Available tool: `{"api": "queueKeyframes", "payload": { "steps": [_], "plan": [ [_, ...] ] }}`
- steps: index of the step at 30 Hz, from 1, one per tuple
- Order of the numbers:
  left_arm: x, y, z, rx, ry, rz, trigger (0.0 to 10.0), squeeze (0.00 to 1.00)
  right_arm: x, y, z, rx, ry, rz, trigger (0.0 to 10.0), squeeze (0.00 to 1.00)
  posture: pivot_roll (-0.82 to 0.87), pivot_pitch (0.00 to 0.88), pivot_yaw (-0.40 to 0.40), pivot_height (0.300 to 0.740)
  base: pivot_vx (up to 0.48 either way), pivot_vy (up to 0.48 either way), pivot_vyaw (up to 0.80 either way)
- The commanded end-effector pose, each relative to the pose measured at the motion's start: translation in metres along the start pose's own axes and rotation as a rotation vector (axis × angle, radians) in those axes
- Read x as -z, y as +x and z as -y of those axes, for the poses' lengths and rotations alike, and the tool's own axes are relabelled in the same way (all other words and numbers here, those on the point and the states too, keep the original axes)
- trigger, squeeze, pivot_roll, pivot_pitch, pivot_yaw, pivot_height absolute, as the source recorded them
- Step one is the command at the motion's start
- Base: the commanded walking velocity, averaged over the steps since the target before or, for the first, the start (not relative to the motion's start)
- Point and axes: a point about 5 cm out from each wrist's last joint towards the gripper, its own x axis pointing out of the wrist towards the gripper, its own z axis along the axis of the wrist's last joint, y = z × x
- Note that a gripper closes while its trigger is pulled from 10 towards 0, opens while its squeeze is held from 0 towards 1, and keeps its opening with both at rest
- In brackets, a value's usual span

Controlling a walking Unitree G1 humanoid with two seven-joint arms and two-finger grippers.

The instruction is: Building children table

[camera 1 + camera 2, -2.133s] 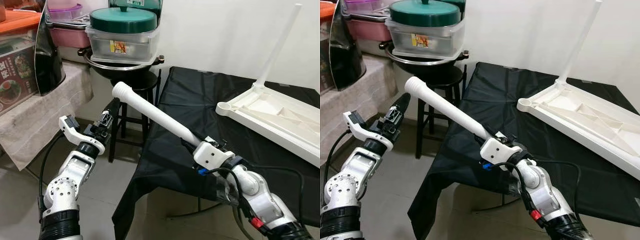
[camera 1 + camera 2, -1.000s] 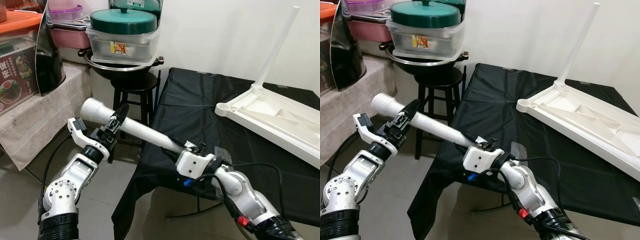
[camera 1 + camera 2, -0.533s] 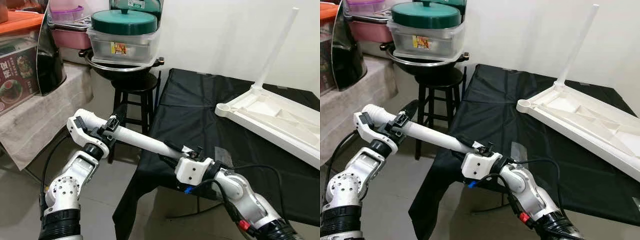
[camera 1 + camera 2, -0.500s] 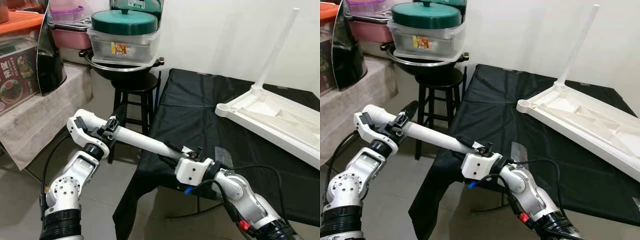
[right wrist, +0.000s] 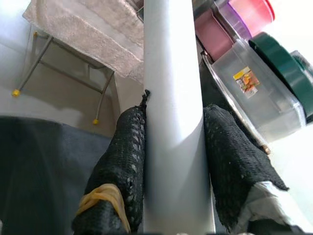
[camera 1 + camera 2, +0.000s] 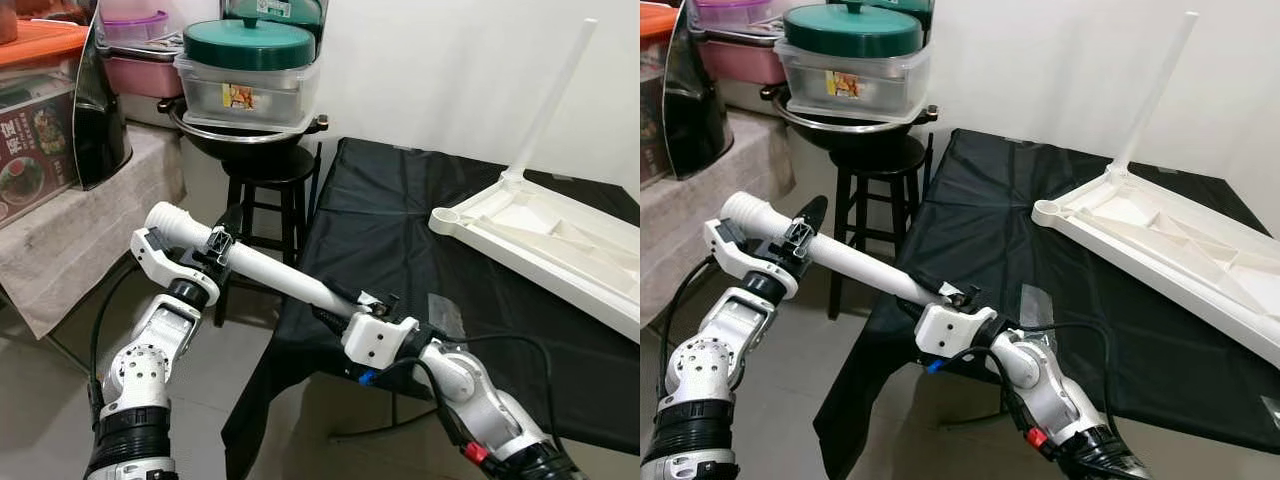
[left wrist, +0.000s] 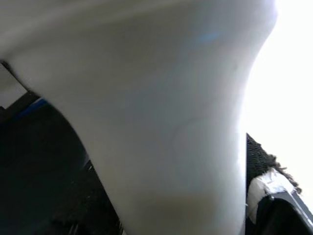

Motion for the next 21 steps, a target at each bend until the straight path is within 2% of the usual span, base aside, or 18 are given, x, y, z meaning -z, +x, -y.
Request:
{"api": "queueKeyframes", "payload": {
  "steps": [1, 3, 5, 6, 9, 10, 13, 17, 18, 21],
  "plan": [
    [-0.023, -0.007, -0.018, -0.125, 0.039, 0.116, 0.0, 0.00, 0.003, -0.006, 0.018, 0.092, 0.042, -0.006, 10.0, 1.00, 0.04, 0.000, -0.089, 0.740, 0.000, 0.000, 0.00],
    [-0.024, -0.006, -0.020, -0.143, 0.042, 0.125, 0.0, 0.00, 0.001, -0.006, 0.028, 0.158, 0.076, 0.004, 10.0, 1.00, 0.05, 0.000, -0.090, 0.740, 0.000, 0.000, 0.00],
    [-0.025, -0.006, -0.023, -0.164, 0.045, 0.136, 0.0, 0.00, -0.001, -0.007, 0.040, 0.222, 0.065, 0.011, 10.0, 1.00, 0.05, 0.000, -0.090, 0.740, 0.000, 0.000, 0.00],
    [-0.025, -0.006, -0.023, -0.164, 0.045, 0.136, 0.0, 0.00, -0.001, -0.007, 0.040, 0.222, 0.065, 0.011, 10.0, 1.00, 0.05, 0.000, -0.090, 0.740, 0.000, 0.000, 0.00],
    [-0.028, -0.004, -0.028, -0.208, 0.038, 0.160, 0.0, 0.00, -0.009, -0.011, 0.063, 0.343, 0.026, 0.047, 10.0, 1.00, 0.04, 0.000, -0.086, 0.740, 0.000, 0.000, 0.00],
    [-0.028, -0.004, -0.028, -0.208, 0.038, 0.160, 0.0, 0.00, -0.009, -0.011, 0.063, 0.343, 0.026, 0.047, 10.0, 1.00, 0.04, 0.000, -0.086, 0.740, 0.000, 0.000, 0.00],
    [-0.029, -0.002, -0.032, -0.244, 0.002, 0.163, 0.0, 0.00, -0.025, -0.015, 0.083, 0.442, -0.001, 0.105, 10.0, 1.00, 0.04, 0.000, -0.078, 0.740, 0.000, 0.000, 0.00],
    [-0.029, -0.002, -0.033, -0.249, -0.006, 0.162, 0.0, 0.00, -0.027, -0.016, 0.086, 0.452, -0.005, 0.113, 10.0, 1.00, 0.04, 0.000, -0.078, 0.740, 0.000, 0.000, 0.00],
    [-0.031, 0.000, -0.034, -0.274, -0.043, 0.172, 0.0, 0.00, -0.032, -0.014, 0.086, 0.473, 0.054, 0.133, 10.0, 1.00, 0.03, 0.000, -0.082, 0.740, 0.000, 0.000, 0.00],
    [-0.032, 0.002, -0.034, -0.291, -0.069, 0.179, 0.0, 0.00, -0.035, -0.013, 0.085, 0.484, 0.100, 0.145, 10.0, 1.00, 0.03, 0.000, -0.082, 0.740, 0.000, 0.000, 0.00]
  ]
}}
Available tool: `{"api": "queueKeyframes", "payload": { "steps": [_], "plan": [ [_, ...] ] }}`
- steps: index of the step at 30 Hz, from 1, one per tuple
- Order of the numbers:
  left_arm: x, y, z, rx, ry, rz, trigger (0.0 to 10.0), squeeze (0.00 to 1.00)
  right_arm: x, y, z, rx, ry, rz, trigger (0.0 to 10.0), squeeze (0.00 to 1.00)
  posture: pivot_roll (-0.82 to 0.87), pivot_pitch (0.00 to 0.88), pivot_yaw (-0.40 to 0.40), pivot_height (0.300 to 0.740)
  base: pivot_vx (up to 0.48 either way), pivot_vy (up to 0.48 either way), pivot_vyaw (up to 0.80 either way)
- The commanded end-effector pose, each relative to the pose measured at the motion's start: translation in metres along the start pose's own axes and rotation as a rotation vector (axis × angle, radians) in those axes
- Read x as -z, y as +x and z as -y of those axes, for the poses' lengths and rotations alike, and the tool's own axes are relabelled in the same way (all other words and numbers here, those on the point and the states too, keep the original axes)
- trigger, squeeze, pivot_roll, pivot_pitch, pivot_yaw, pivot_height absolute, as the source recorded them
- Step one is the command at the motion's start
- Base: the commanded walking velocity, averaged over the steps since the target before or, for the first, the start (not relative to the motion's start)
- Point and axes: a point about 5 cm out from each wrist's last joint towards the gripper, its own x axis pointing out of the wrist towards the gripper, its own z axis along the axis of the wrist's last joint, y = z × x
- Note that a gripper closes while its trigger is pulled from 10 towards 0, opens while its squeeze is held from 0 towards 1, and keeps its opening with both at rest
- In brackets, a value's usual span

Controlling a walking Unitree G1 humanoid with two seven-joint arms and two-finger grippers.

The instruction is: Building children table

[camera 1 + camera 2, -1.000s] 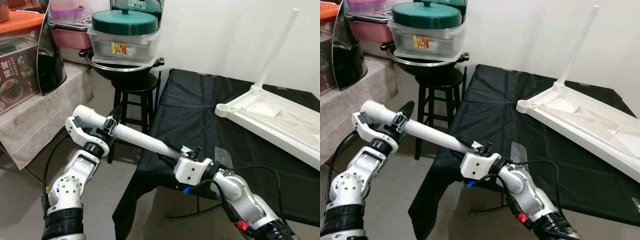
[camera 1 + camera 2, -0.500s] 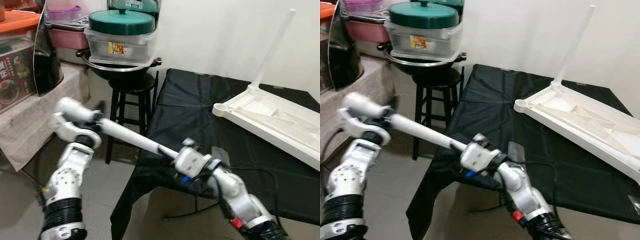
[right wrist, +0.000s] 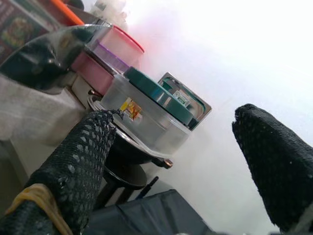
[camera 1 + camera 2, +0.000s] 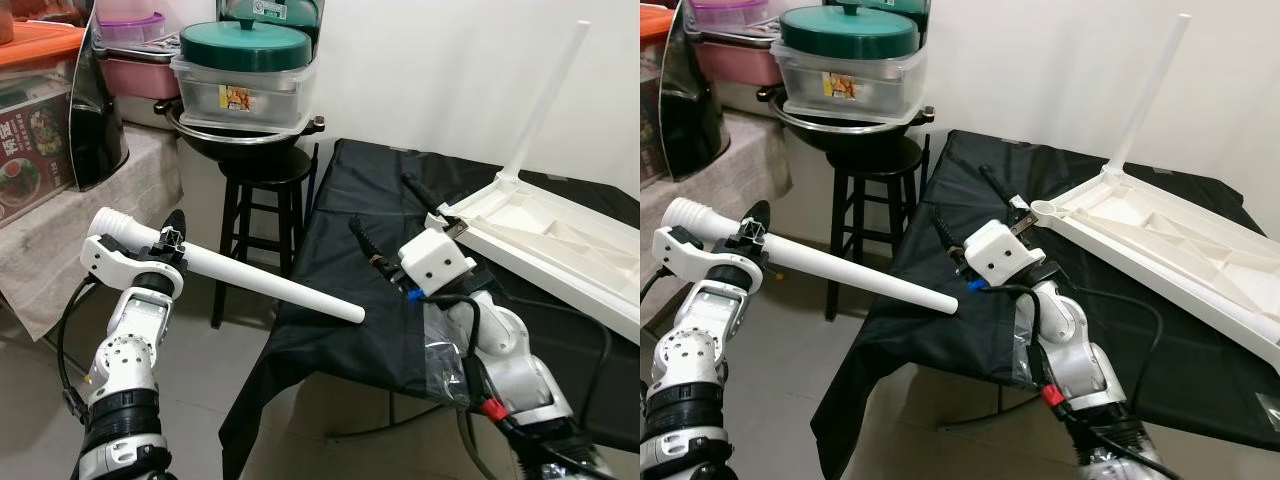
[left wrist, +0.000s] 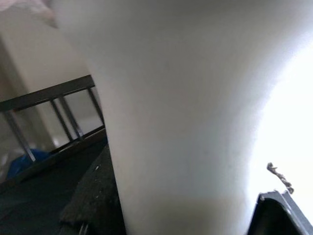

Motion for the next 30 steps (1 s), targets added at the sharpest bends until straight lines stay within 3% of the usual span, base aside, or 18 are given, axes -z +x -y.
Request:
{"api": "queueKeyframes", "payload": {
  "steps": [1, 2, 3, 4, 5, 6, 9, 10, 15, 16, 17, 18, 19, 20, 22, 24, 28, 30],
  "plan": [
    [0.000, 0.001, -0.006, -0.044, 0.005, -0.003, 0.0, 0.00, -0.002, 0.000, 0.002, 0.010, 0.026, -0.002, 10.0, 1.00, 0.03, 0.000, -0.082, 0.740, 0.000, 0.000, 0.00],
    [-0.001, 0.004, -0.005, -0.084, -0.037, 0.003, 0.0, 0.00, -0.002, 0.000, -0.007, 0.023, 0.161, -0.022, 10.0, 1.00, 0.04, 0.000, -0.086, 0.740, 0.000, 0.000, 0.00],
    [0.000, 0.007, -0.005, -0.128, -0.082, 0.006, 1.2, 0.00, 0.001, 0.000, -0.019, 0.020, 0.331, -0.061, 10.0, 1.00, 0.04, 0.000, -0.089, 0.740, 0.000, 0.000, 0.00],
    [0.002, 0.009, -0.003, -0.166, -0.121, 0.013, 3.4, 0.00, 0.004, -0.001, -0.034, 0.015, 0.537, -0.106, 10.0, 1.00, 0.05, 0.000, -0.091, 0.740, 0.000, 0.000, 0.00],
    [0.003, 0.011, -0.001, -0.190, -0.144, 0.017, 3.8, 0.00, 0.005, -0.001, -0.047, 0.004, 0.684, -0.139, 10.0, 1.00, 0.05, 0.000, -0.094, 0.740, 0.000, 0.000, 0.00],
    [0.005, 0.013, 0.002, -0.194, -0.162, 0.022, 5.6, 0.00, 0.006, -0.002, -0.054, -0.003, 0.769, -0.159, 10.0, 1.00, 0.05, 0.000, -0.094, 0.740, 0.000, 0.000, 0.00],
    [0.006, 0.014, 0.005, -0.190, -0.175, 0.026, 5.6, 0.00, 0.007, -0.002, -0.058, -0.003, 0.814, -0.173, 10.0, 1.00, 0.05, 0.000, -0.094, 0.740, 0.000, 0.000, 0.00],
    [0.009, 0.016, 0.011, -0.159, -0.195, 0.015, 10.0, 0.00, 0.009, -0.002, -0.063, -0.011, 0.877, -0.197, 10.0, 1.00, 0.05, 0.000, -0.093, 0.740, 0.000, 0.000, 0.00],
    [0.016, 0.017, 0.021, -0.111, -0.228, -0.005, 10.0, 0.00, 0.014, -0.004, -0.071, -0.022, 0.986, -0.238, 10.0, 1.00, 0.04, 0.000, -0.090, 0.740, 0.000, 0.000, 0.00],
    [0.019, 0.018, 0.024, -0.097, -0.245, -0.013, 10.0, 0.00, 0.018, -0.004, -0.072, 0.004, 1.068, -0.260, 10.0, 0.14, 0.04, 0.000, -0.089, 0.740, 0.000, 0.000, 0.00],
    [0.021, 0.018, 0.026, -0.092, -0.259, -0.016, 10.0, 0.00, 0.021, -0.003, -0.072, 0.048, 1.159, -0.270, 10.0, 0.00, 0.04, 0.000, -0.089, 0.740, 0.000, 0.000, 0.00],
    [0.021, 0.018, 0.026, -0.092, -0.259, -0.016, 10.0, 0.00, 0.021, -0.003, -0.072, 0.048, 1.159, -0.270, 10.0, 0.00, 0.04, 0.000, -0.089, 0.740, 0.000, 0.000, 0.00],
    [0.022, 0.019, 0.029, -0.087, -0.276, -0.018, 10.0, 0.00, 0.022, 0.000, -0.071, 0.106, 1.279, -0.270, 10.0, 0.00, 0.04, 0.000, -0.090, 0.740, 0.000, 0.000, 0.00],
    [0.022, 0.019, 0.029, -0.087, -0.276, -0.018, 10.0, 0.00, 0.022, 0.000, -0.071, 0.106, 1.279, -0.270, 10.0, 0.00, 0.04, 0.000, -0.090, 0.740, 0.000, 0.000, 0.00],
    [0.022, 0.020, 0.031, -0.083, -0.293, -0.011, 10.0, 0.00, 0.022, 0.005, -0.070, 0.175, 1.443, -0.251, 10.0, 0.00, 0.05, 0.000, -0.094, 0.740, 0.000, 0.000, 0.00],
    [0.022, 0.020, 0.031, -0.083, -0.293, -0.011, 10.0, 0.00, 0.022, 0.005, -0.070, 0.175, 1.443, -0.251, 10.0, 0.00, 0.05, 0.000, -0.094, 0.740, 0.000, 0.000, 0.00],
    [0.020, 0.023, 0.032, -0.094, -0.312, 0.011, 10.0, 0.00, 0.000, 0.016, -0.076, 0.068, 1.595, -0.165, 10.0, 0.00, 0.05, 0.000, -0.100, 0.740, 0.000, 0.000, 0.00],
    [0.019, 0.023, 0.033, -0.092, -0.317, 0.015, 10.0, 0.00, -0.004, 0.017, -0.079, 0.033, 1.625, -0.150, 10.0, 0.00, 0.05, 0.000, -0.100, 0.740, 0.000, 0.000, 0.00]
  ]
}}
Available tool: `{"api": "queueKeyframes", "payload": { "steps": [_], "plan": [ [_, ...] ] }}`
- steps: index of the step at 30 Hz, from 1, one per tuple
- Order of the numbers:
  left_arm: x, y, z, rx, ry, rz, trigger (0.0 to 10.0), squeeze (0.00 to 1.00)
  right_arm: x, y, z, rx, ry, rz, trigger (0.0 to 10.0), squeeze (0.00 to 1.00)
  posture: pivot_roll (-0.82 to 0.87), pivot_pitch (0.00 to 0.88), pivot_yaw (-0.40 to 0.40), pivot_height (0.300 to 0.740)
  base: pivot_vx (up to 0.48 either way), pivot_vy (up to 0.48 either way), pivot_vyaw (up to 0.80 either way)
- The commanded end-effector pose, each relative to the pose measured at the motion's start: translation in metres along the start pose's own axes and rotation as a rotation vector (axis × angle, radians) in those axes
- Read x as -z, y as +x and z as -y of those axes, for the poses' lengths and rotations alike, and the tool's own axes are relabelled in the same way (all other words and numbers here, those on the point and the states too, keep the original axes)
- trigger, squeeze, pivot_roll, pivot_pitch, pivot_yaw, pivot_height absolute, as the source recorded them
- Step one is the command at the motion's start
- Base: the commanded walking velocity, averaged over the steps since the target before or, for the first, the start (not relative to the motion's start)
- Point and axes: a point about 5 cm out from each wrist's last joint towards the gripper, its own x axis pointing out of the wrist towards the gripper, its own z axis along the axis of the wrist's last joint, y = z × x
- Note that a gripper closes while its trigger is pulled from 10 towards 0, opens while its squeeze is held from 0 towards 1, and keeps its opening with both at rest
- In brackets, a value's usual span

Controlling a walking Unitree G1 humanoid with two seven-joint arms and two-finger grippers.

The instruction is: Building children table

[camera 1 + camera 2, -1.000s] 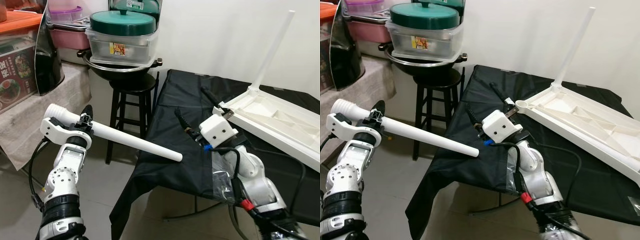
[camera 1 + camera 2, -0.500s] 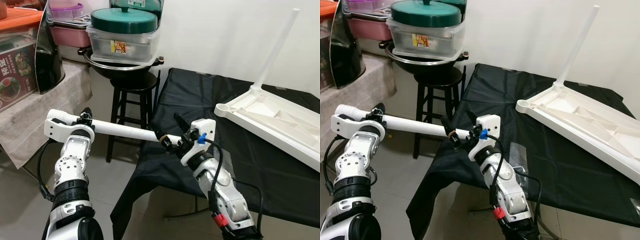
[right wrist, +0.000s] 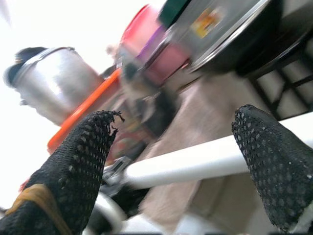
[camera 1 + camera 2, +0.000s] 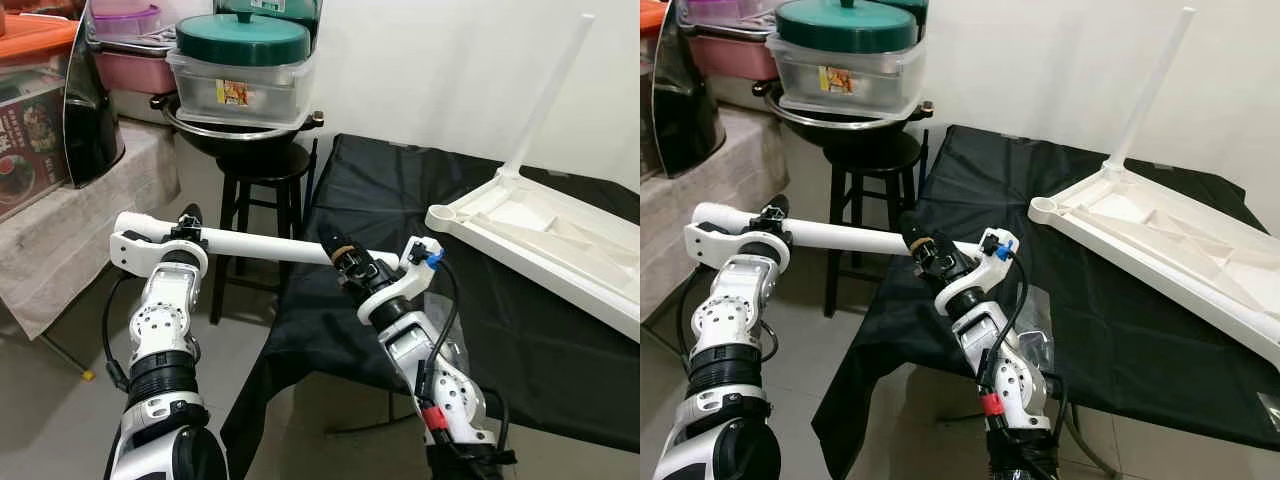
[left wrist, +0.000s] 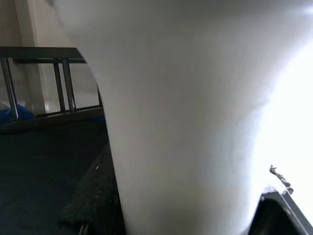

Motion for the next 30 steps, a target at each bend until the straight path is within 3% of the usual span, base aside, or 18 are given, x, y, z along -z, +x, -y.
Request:
{"api": "queueKeyframes", "payload": {
  "steps": [1, 5, 12, 13, 15, 16, 17, 19, 21, 26, 30],
  "plan": [
    [-0.001, 0.002, 0.008, 0.020, -0.025, 0.007, 10.0, 0.00, 0.003, 0.005, -0.012, -0.056, 0.038, 0.000, 10.0, 0.00, 0.05, 0.000, -0.100, 0.740, 0.000, 0.000, 0.00],
    [-0.003, 0.002, 0.014, 0.041, -0.045, 0.021, 10.0, 0.00, 0.013, 0.007, -0.024, -0.172, 0.168, -0.073, 10.0, 0.00, 0.07, 0.000, -0.113, 0.740, 0.000, 0.000, 0.00],
    [-0.008, 0.007, 0.020, 0.051, -0.061, 0.044, 10.0, 0.00, 0.013, 0.005, -0.034, -0.264, 0.222, -0.110, 10.0, 0.00, 0.07, 0.000, -0.115, 0.740, 0.000, 0.000, 0.00],
    [-0.008, 0.009, 0.030, 0.075, -0.076, 0.040, 10.0, 0.00, 0.014, 0.005, -0.027, -0.232, 0.225, -0.117, 10.0, 0.00, 0.07, 0.000, -0.114, 0.740, 0.000, 0.000, 0.00],
    [-0.008, 0.009, 0.030, 0.075, -0.076, 0.040, 10.0, 0.00, 0.014, 0.005, -0.027, -0.232, 0.225, -0.117, 10.0, 0.00, 0.07, 0.000, -0.114, 0.740, 0.000, 0.000, 0.00],
    [-0.005, 0.009, 0.040, 0.108, -0.090, 0.027, 10.0, 0.00, 0.012, 0.007, -0.014, -0.155, 0.214, -0.106, 10.0, 0.00, 0.07, 0.000, -0.110, 0.740, 0.000, 0.000, 0.00],
    [-0.005, 0.009, 0.040, 0.108, -0.090, 0.027, 10.0, 0.00, 0.012, 0.007, -0.014, -0.155, 0.214, -0.106, 10.0, 0.00, 0.07, 0.000, -0.110, 0.740, 0.000, 0.000, 0.00],
    [0.000, 0.005, 0.053, 0.150, -0.115, 0.001, 10.0, 0.00, 0.007, 0.010, 0.013, 0.006, 0.204, -0.073, 10.0, 0.00, 0.07, 0.000, -0.110, 0.740, 0.000, 0.000, 0.00],
    [0.002, 0.003, 0.054, 0.158, -0.120, -0.005, 10.0, 0.00, 0.005, 0.010, 0.020, 0.040, 0.207, -0.066, 10.0, 0.00, 0.07, 0.000, -0.110, 0.740, 0.000, 0.000, 0.00],
    [0.006, -0.001, 0.054, 0.172, -0.127, -0.034, 10.0, 0.00, 0.000, 0.014, 0.024, 0.050, 0.215, -0.050, 10.0, 0.00, 0.08, 0.000, -0.115, 0.740, 0.000, 0.000, 0.00],
    [0.013, -0.005, 0.049, 0.168, -0.119, -0.062, 10.0, 0.00, -0.005, 0.023, 0.017, 0.002, 0.218, -0.030, 10.0, 0.00, 0.09, 0.000, -0.114, 0.740, 0.000, 0.000, 0.00]
  ]
}}
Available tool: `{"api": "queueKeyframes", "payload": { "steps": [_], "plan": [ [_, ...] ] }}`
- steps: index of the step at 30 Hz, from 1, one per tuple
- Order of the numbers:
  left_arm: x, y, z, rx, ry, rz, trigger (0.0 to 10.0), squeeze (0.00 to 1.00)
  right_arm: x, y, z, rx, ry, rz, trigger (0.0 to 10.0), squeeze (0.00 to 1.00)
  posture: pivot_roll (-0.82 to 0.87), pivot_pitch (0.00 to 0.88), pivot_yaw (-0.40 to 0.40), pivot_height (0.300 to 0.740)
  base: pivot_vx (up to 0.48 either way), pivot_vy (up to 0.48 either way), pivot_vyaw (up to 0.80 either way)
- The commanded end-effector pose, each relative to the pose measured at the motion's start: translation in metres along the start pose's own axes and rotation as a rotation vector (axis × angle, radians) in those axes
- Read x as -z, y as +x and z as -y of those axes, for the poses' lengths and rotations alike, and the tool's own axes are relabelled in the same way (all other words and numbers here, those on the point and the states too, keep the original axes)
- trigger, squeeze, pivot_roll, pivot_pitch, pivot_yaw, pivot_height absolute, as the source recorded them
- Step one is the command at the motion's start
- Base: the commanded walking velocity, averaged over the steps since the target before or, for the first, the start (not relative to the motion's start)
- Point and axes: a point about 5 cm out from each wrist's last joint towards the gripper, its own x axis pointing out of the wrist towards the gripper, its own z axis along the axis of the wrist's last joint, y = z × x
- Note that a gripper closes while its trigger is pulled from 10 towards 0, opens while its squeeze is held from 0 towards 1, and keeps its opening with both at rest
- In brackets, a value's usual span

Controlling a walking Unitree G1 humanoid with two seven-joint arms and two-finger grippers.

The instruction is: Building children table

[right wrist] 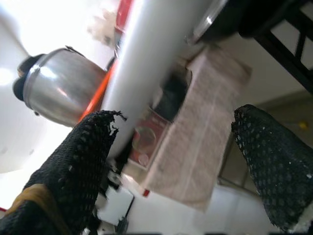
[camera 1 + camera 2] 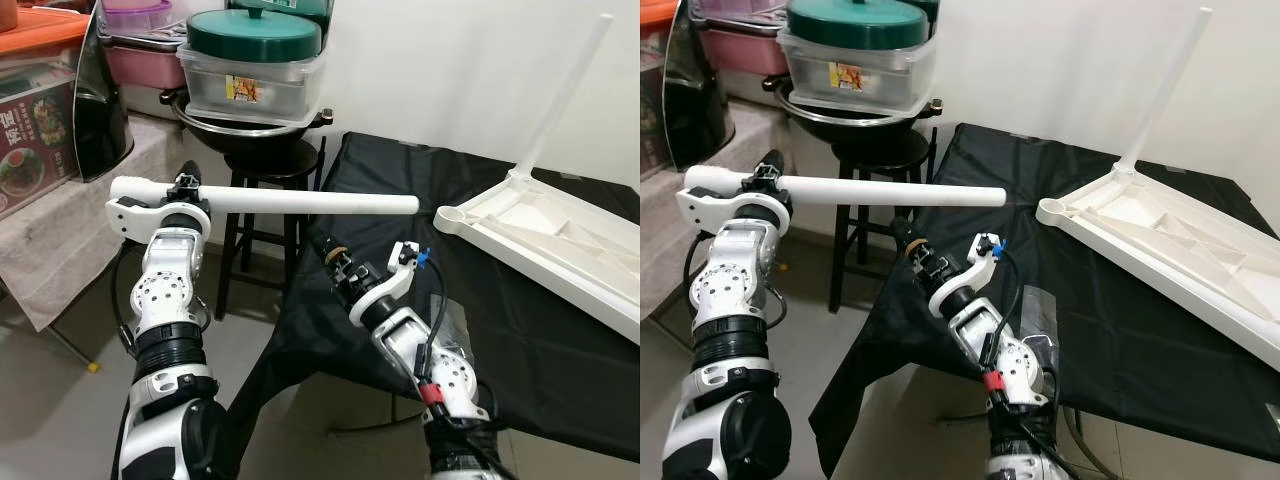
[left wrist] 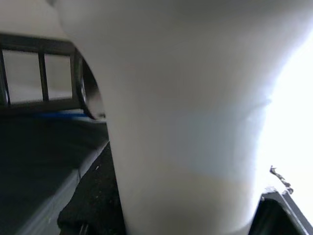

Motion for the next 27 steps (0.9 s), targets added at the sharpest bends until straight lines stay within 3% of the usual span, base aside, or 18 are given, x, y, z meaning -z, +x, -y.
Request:
{"api": "queueKeyframes", "payload": {
  "steps": [1, 5, 6, 8, 11, 14, 18, 27],
  "plan": [
    [0.004, -0.002, -0.002, -0.006, -0.002, -0.020, 10.0, 0.00, 0.000, 0.005, -0.006, -0.034, 0.020, 0.015, 10.0, 0.00, 0.09, 0.000, -0.114, 0.740, 0.000, 0.000, 0.00],
    [0.007, -0.004, -0.008, -0.022, 0.003, -0.030, 10.0, 0.00, 0.003, 0.010, -0.020, -0.129, 0.016, -0.005, 10.0, 0.00, 0.09, 0.000, -0.113, 0.740, 0.000, 0.000, 0.00],
    [0.009, -0.003, -0.012, -0.034, 0.012, -0.041, 10.0, 0.00, 0.013, 0.010, -0.035, -0.231, 0.001, -0.061, 10.0, 0.00, 0.09, 0.000, -0.116, 0.740, 0.000, 0.000, 0.00],
    [0.009, -0.003, -0.012, -0.036, 0.014, -0.044, 10.0, 0.00, 0.016, 0.011, -0.038, -0.254, -0.003, -0.077, 10.0, 0.00, 0.09, 0.000, -0.116, 0.740, 0.000, 0.000, 0.00],
    [0.010, -0.004, -0.012, -0.036, 0.013, -0.047, 10.0, 0.00, 0.016, 0.012, -0.035, -0.238, -0.001, -0.073, 10.0, 0.00, 0.09, 0.000, -0.118, 0.740, 0.000, 0.000, 0.00],
    [0.014, -0.010, -0.014, 0.000, 0.011, -0.114, 10.0, 0.00, 0.004, 0.018, -0.020, -0.140, 0.001, 0.000, 10.0, 0.00, 0.09, 0.000, -0.118, 0.740, 0.000, 0.000, 0.00],
    [0.024, -0.020, -0.016, 0.054, 0.012, -0.207, 10.0, 0.00, -0.005, 0.021, -0.016, -0.117, 0.001, 0.045, 10.0, 0.00, 0.08, 0.000, -0.110, 0.740, 0.000, 0.000, 0.00],
    [0.036, -0.028, -0.017, 0.104, -0.001, -0.298, 10.0, 0.00, -0.020, 0.024, -0.014, -0.099, 0.019, 0.130, 9.9, 0.00, 0.08, 0.000, -0.099, 0.740, 0.000, 0.000, 0.00]
  ]
}}
